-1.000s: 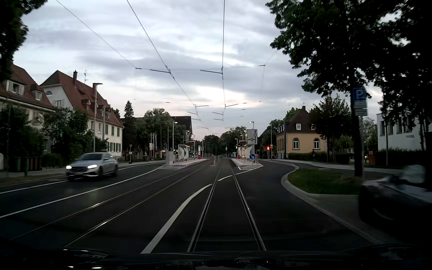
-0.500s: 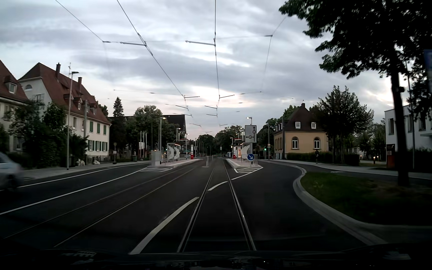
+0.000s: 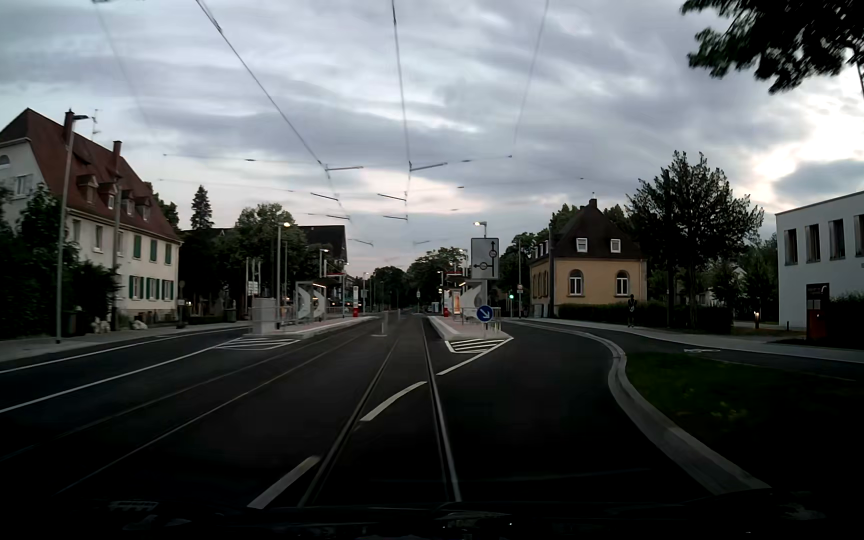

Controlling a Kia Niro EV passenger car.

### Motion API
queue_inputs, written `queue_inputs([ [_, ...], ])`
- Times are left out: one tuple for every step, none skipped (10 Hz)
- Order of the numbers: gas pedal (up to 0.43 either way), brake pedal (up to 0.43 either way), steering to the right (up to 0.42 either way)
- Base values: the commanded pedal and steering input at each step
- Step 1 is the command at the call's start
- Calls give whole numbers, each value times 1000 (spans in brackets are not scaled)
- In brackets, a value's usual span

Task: Follow the waypoints while adhering to traffic rules and regulations

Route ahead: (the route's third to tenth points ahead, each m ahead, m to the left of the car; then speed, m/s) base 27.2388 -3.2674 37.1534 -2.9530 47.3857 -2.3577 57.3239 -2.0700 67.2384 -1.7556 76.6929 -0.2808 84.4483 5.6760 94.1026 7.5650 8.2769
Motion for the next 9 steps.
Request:
queue_inputs([
  [0, 0, 62],
  [0, 0, 65],
  [0, 0, 65],
  [0, 0, 66],
  [28, 0, 69],
  [47, 0, 72],
  [59, 0, 73],
  [67, 0, 73],
  [67, 0, 73],
])
